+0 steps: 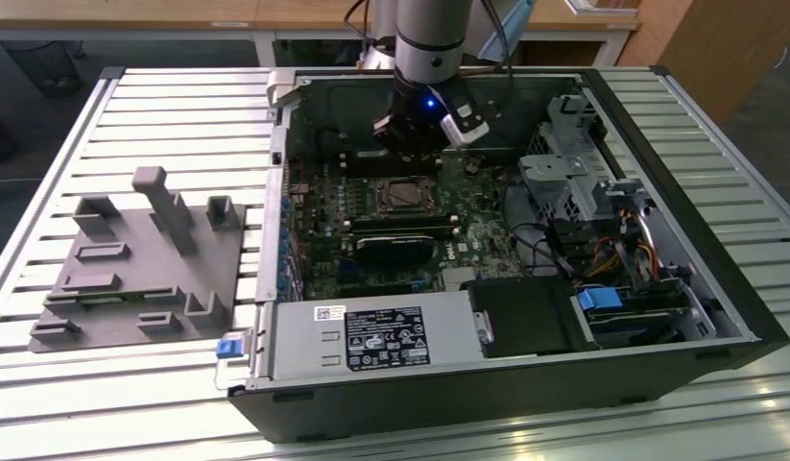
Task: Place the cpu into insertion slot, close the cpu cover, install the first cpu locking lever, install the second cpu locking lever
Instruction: 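Install the first cpu locking lever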
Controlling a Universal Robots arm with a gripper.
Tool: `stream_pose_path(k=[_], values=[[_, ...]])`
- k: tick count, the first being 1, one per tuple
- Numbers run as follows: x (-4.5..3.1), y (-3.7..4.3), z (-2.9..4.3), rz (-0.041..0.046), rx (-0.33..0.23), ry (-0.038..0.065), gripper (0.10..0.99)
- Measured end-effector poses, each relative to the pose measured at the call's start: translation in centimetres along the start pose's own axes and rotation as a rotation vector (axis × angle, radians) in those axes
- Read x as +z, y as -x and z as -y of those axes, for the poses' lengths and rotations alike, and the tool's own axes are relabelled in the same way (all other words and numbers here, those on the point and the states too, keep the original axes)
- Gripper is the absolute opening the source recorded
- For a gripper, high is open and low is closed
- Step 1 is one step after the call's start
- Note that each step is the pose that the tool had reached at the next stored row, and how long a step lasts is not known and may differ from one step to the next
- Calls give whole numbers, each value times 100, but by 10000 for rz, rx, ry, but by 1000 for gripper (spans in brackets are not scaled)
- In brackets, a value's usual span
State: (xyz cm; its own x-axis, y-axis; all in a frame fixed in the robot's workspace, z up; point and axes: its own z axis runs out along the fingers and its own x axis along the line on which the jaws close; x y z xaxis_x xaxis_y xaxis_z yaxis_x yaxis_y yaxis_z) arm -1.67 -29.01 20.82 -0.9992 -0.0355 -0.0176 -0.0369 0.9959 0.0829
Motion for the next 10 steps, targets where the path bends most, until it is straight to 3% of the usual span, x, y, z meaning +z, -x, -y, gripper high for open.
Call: stream_pose_path(k=[10], values=[[-4, 14, 51, 1, 5, 0, 106]])
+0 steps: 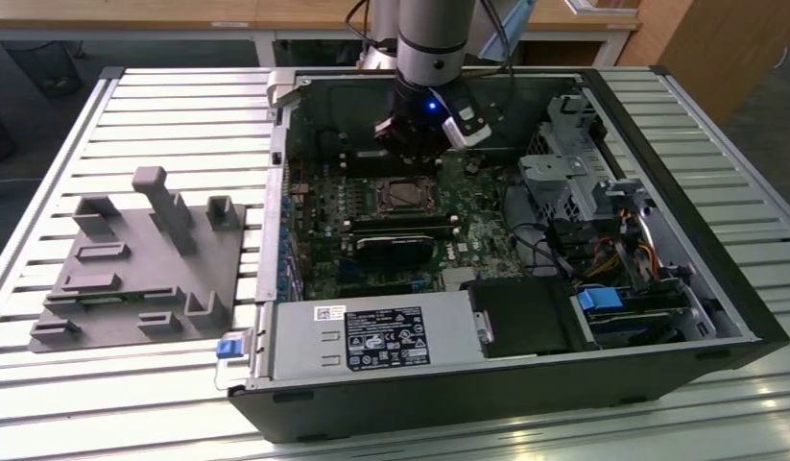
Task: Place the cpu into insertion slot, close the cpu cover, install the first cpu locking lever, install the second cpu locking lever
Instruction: 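Install the first cpu locking lever, then install the second cpu locking lever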
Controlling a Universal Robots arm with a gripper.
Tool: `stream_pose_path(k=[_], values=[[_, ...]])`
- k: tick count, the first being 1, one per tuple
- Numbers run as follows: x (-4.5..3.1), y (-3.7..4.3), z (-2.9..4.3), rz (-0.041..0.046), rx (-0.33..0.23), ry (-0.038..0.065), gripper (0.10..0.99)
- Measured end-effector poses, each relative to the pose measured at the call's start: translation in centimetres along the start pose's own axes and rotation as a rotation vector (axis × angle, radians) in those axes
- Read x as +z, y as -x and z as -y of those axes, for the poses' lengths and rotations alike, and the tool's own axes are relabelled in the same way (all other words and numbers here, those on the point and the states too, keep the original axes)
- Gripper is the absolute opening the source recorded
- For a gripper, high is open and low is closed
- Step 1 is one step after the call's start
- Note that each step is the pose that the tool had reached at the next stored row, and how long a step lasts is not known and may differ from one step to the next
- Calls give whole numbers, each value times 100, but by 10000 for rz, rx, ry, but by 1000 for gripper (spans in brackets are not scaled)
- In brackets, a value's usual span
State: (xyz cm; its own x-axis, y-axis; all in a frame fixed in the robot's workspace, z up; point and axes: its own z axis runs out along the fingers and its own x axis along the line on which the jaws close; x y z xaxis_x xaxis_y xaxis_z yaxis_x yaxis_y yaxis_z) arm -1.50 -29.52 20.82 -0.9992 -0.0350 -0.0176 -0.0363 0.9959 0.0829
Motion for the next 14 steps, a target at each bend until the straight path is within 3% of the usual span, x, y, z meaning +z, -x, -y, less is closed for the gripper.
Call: stream_pose_path(k=[14], values=[[-2, 35, 22, -3, 0, -3, 106]])
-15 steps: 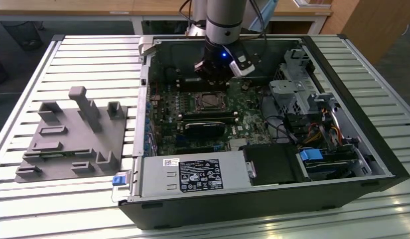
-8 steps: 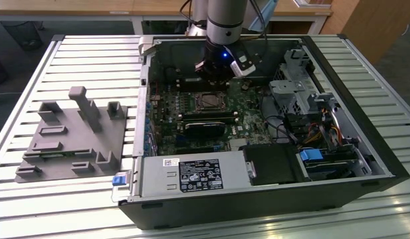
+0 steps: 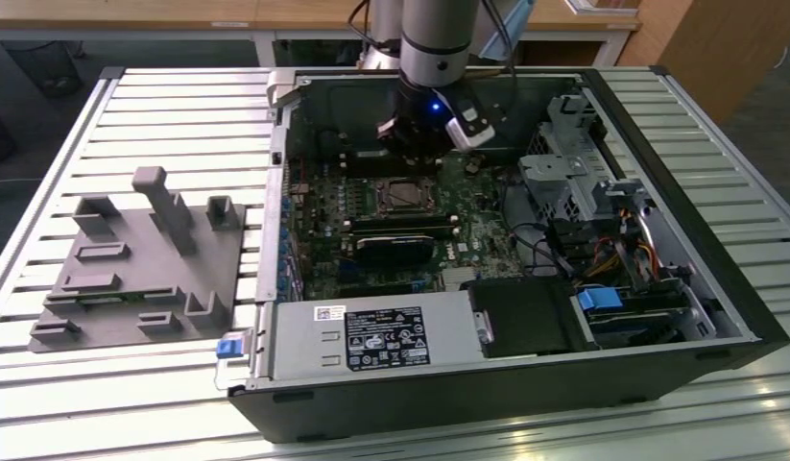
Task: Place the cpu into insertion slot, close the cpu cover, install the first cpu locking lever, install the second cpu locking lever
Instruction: 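Install the second cpu locking lever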
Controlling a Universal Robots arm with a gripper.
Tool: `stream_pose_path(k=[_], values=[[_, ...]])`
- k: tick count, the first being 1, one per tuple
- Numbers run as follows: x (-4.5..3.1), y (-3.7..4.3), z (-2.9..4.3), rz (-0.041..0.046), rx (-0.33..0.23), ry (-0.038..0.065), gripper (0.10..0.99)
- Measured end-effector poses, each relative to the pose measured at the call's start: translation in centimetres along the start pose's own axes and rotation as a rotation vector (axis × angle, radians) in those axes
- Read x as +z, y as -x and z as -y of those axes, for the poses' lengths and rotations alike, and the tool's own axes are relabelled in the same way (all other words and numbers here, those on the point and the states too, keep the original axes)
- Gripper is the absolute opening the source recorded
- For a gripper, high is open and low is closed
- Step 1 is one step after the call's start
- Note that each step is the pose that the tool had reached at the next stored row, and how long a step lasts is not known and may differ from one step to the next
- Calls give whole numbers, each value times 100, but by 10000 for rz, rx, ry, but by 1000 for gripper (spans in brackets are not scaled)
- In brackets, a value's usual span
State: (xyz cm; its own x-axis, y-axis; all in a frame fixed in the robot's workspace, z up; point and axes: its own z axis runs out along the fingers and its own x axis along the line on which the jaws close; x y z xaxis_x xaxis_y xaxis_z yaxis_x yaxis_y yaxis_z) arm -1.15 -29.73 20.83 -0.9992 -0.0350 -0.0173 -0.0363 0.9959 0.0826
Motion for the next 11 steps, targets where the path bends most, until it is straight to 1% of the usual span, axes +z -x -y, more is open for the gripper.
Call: stream_pose_path(k=[8, 10, 11], values=[[-8, 6, 30, -1, 2, -2, 106], [-42, 7, 27, 0, 0, 0, 106], [-73, 8, 25, 1, 0, 2, 106]])
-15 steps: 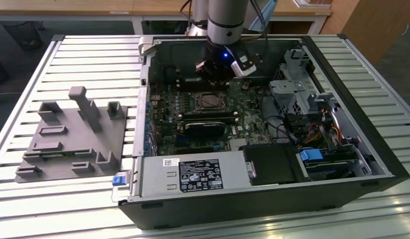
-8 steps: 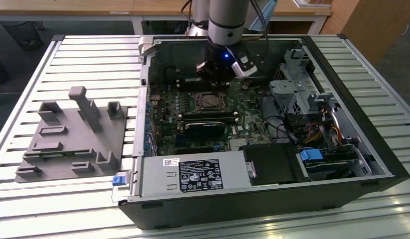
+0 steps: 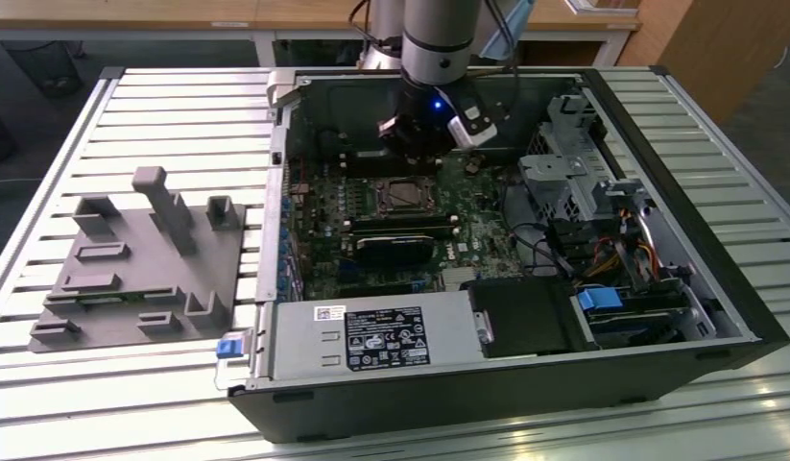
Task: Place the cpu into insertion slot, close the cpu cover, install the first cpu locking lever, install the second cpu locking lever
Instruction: 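Install the second cpu locking lever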
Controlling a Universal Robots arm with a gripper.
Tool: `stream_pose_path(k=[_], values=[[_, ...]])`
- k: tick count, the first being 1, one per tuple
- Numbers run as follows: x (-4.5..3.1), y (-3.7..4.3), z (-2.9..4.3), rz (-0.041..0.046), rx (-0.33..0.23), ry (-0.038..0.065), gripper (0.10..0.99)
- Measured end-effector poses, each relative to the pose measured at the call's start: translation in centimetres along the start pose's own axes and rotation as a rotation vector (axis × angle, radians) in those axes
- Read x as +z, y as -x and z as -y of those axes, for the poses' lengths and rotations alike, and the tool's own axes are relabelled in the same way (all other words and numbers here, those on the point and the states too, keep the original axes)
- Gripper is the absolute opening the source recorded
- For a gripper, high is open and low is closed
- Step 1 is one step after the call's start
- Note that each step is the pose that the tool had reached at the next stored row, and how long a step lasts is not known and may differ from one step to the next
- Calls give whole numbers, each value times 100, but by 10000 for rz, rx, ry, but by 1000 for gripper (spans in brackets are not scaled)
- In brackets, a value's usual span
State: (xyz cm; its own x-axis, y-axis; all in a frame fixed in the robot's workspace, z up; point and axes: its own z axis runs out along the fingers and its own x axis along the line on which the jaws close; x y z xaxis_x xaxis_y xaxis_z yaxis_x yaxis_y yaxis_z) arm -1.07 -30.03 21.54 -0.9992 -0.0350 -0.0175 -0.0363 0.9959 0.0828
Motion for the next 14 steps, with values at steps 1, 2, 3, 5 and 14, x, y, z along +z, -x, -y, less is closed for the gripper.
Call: stream_pose_path(k=[1, 2, 3, 5, 14], values=[[-37, 1, -3, 0, 1, 0, 106], [-69, 1, -5, -2, 0, -1, 106], [-91, 1, -5, -1, 0, -1, 106], [-109, 2, 1, -1, -1, 1, 106], [-121, -3, 136, -1, 0, 1, 106]])
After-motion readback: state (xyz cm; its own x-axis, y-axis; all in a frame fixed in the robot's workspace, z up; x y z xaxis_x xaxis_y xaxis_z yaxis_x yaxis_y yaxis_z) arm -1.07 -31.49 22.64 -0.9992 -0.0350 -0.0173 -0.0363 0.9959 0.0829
